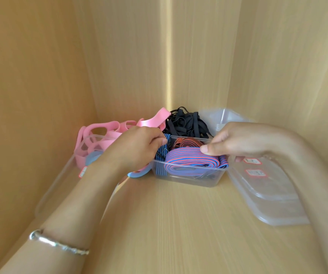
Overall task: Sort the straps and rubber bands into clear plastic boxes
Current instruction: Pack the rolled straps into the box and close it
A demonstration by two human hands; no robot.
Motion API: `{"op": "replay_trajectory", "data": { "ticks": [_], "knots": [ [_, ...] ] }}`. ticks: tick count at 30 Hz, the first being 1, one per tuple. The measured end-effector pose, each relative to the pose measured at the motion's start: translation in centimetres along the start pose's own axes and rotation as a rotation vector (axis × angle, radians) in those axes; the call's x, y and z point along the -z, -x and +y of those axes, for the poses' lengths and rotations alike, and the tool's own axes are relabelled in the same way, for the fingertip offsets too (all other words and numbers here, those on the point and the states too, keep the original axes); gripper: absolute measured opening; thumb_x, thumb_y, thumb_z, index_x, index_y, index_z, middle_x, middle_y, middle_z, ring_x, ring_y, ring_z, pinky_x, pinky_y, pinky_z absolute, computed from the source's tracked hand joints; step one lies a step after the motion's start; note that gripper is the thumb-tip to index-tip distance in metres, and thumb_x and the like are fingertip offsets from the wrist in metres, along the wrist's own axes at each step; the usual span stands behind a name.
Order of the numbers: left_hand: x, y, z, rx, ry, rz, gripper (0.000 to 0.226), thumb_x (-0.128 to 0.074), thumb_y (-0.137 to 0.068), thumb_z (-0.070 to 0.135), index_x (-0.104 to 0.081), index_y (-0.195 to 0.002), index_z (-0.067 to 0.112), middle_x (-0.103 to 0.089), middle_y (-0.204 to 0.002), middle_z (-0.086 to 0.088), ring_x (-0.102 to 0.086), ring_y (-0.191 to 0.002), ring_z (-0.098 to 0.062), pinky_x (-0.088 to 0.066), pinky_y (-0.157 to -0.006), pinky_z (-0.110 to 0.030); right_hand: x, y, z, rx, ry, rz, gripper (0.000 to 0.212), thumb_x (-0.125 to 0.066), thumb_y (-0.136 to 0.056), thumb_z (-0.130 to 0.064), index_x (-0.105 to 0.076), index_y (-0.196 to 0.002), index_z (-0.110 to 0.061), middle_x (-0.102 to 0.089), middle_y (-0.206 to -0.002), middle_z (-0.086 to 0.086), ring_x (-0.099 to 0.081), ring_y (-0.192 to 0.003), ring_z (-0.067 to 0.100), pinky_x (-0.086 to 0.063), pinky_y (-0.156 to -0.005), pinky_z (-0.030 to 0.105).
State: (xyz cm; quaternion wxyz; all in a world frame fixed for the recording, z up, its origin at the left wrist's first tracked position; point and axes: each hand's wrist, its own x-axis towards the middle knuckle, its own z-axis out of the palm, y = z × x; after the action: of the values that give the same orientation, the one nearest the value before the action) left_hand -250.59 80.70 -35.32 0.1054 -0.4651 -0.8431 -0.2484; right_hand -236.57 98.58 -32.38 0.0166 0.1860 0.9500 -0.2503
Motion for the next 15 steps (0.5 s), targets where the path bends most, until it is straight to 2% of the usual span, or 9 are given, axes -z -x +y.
{"op": "replay_trajectory", "data": {
  "ticks": [2,3,5,8,9,11,13,15],
  "knots": [
    [0.0,0.0,-0.1,-0.011,-0.017,0.004,0.02,-0.047,-0.099,0.026,-0.066,-0.095,0.02,-0.047,-0.06,0.009,-0.042,-0.057,-0.003,-0.029,-0.049,-0.012,0.1,-0.1,-0.1,-0.001,0.031,-0.004,0.033,-0.06,-0.079,-0.065,-0.073,-0.073,-0.034,-0.061,-0.069,-0.01,-0.054,-0.072,0.017,-0.052,-0.078,0.038],
    [0.0,0.0,-0.1,-0.013,-0.018,0.006,0.02,-0.047,-0.099,0.026,-0.066,-0.094,0.02,-0.046,-0.059,0.009,-0.041,-0.057,-0.004,-0.028,-0.049,-0.013,0.1,-0.1,-0.2,0.004,0.019,0.001,0.035,-0.063,-0.076,-0.066,-0.073,-0.076,-0.032,-0.059,-0.07,-0.006,-0.051,-0.072,0.019,-0.05,-0.074,0.038],
    [0.0,0.0,-0.1,-0.018,-0.013,0.014,0.02,-0.048,-0.099,0.025,-0.065,-0.091,0.019,-0.045,-0.057,0.009,-0.04,-0.055,-0.005,-0.028,-0.048,-0.015,0.1,-0.1,-0.2,0.009,0.005,0.022,0.036,-0.068,-0.075,-0.062,-0.071,-0.078,-0.026,-0.053,-0.068,-0.003,-0.043,-0.069,0.019,-0.039,-0.067,0.033],
    [-0.1,0.1,0.0,-0.026,-0.012,0.02,0.021,-0.048,-0.099,0.022,-0.067,-0.094,0.016,-0.051,-0.061,0.007,-0.043,-0.056,-0.007,-0.03,-0.05,-0.015,0.0,0.0,-0.5,-0.002,0.03,0.046,0.031,-0.068,-0.081,-0.052,-0.07,-0.073,-0.022,-0.048,-0.057,-0.007,-0.042,-0.062,0.018,-0.035,-0.061,0.026],
    [-0.1,0.1,0.1,-0.033,-0.014,0.02,0.021,-0.048,-0.098,0.02,-0.069,-0.099,0.017,-0.059,-0.068,0.004,-0.049,-0.062,-0.011,-0.034,-0.053,-0.015,0.0,0.1,-0.7,-0.01,0.038,0.05,0.03,-0.069,-0.082,-0.049,-0.07,-0.073,-0.021,-0.045,-0.053,-0.007,-0.04,-0.059,0.018,-0.032,-0.056,0.025],
    [-0.1,0.2,0.3,-0.044,-0.033,0.017,0.024,-0.049,-0.096,0.018,-0.068,-0.111,0.019,-0.07,-0.098,0.001,-0.059,-0.084,-0.018,-0.042,-0.072,-0.025,-0.1,0.2,-1.1,-0.022,0.066,0.053,0.028,-0.069,-0.084,-0.047,-0.071,-0.074,-0.02,-0.04,-0.048,-0.007,-0.035,-0.054,0.016,-0.026,-0.049,0.023],
    [0.0,0.2,0.5,-0.055,-0.056,0.008,0.031,-0.053,-0.092,0.013,-0.065,-0.12,0.019,-0.067,-0.116,0.001,-0.059,-0.102,-0.018,-0.039,-0.08,-0.024,-0.2,0.3,-1.3,-0.025,0.109,0.048,0.028,-0.068,-0.084,-0.047,-0.072,-0.077,-0.021,-0.049,-0.058,-0.005,-0.041,-0.06,0.016,-0.031,-0.056,0.025],
    [-0.1,0.2,0.4,-0.073,-0.06,-0.01,0.037,-0.055,-0.088,0.008,-0.063,-0.123,0.018,-0.064,-0.12,-0.003,-0.055,-0.107,-0.019,-0.035,-0.081,-0.022,-0.2,0.3,-1.7,-0.03,0.15,0.042,0.026,-0.067,-0.085,-0.048,-0.072,-0.078,-0.023,-0.057,-0.07,-0.004,-0.048,-0.069,0.016,-0.036,-0.064,0.027]
  ]
}}
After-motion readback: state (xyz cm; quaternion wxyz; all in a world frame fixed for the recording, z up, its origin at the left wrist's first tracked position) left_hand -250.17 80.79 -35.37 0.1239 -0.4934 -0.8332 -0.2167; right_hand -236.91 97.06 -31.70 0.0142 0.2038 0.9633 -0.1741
